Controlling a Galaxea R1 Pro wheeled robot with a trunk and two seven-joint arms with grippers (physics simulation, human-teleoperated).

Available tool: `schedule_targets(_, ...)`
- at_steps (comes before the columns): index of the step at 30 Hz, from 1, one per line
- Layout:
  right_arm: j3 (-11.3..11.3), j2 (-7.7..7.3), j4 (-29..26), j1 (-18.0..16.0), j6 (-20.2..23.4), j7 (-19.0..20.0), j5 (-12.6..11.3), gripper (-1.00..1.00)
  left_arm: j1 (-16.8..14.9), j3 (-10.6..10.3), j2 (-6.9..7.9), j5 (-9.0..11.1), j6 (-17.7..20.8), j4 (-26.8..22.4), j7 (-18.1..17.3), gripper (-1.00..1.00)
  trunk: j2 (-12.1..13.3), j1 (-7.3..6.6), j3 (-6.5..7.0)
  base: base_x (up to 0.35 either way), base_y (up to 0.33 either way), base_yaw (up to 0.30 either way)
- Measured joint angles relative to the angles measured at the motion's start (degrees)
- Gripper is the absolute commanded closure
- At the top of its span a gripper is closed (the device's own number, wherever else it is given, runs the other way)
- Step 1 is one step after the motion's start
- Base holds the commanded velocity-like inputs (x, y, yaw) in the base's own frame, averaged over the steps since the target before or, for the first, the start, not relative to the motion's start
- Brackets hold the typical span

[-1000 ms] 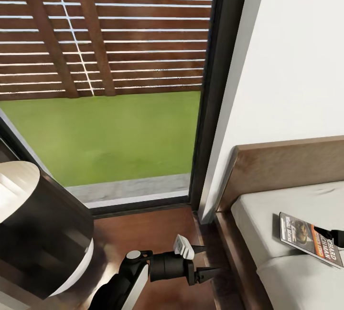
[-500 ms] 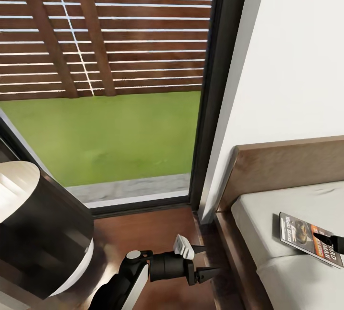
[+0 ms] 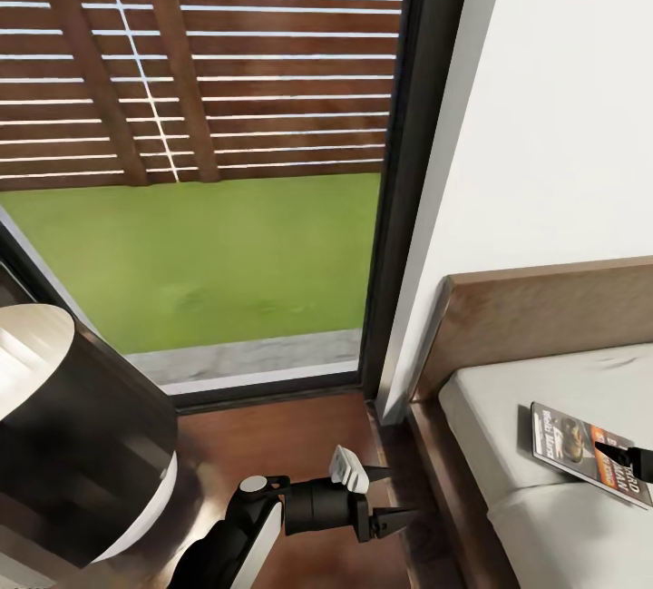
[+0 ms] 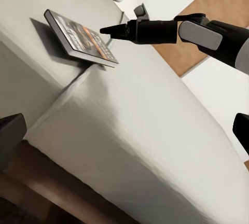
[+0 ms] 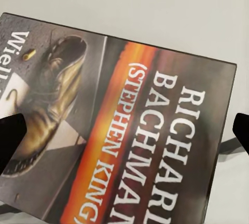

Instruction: In the bedroom, move the book from the bed onto either nightstand, and place the two sandals side by side next to the bed.

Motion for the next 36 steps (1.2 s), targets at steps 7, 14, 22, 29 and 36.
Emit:
schedule_targets(7, 0.0, 0.00, 0.0, 0.0, 0.0, 0.0, 0.0, -1.00, 0.0, 0.0, 0.00, 0.0, 0.0, 0.0, 0.0, -1.00, 0.0, 0.00, 0.00, 0.000, 0.000, 0.000)
schedule_targets(14, 0.0, 0.00, -0.1, 0.0, 0.0, 0.1, 0.1, -1.00, 0.0, 0.0, 0.00, 0.0, 0.0, 0.0, 0.0, -1.00, -1.2, 0.65, -0.53, 0.000, 0.000, 0.000)
schedule_targets(22, 0.0, 0.00, -0.1, 0.0, 0.0, 0.1, 0.1, -1.00, 0.0, 0.0, 0.00, 0.0, 0.0, 0.1, 0.0, -1.00, -1.2, 0.66, -0.54, 0.000, 0.000, 0.000)
schedule_targets(29, 0.0, 0.00, -0.1, 0.0, 0.0, 0.1, 0.1, -1.00, 0.0, 0.0, 0.00, 0.0, 0.0, 0.0, 0.0, -1.00, -1.2, 0.66, -0.54, 0.000, 0.000, 0.000)
schedule_targets(36, 0.0, 0.00, -0.1, 0.0, 0.0, 0.1, 0.1, -1.00, 0.0, 0.0, 0.00, 0.0, 0.0, 0.0, 0.0, -1.00, -2.8, 1.54, -1.26, 0.000, 0.000, 0.000)
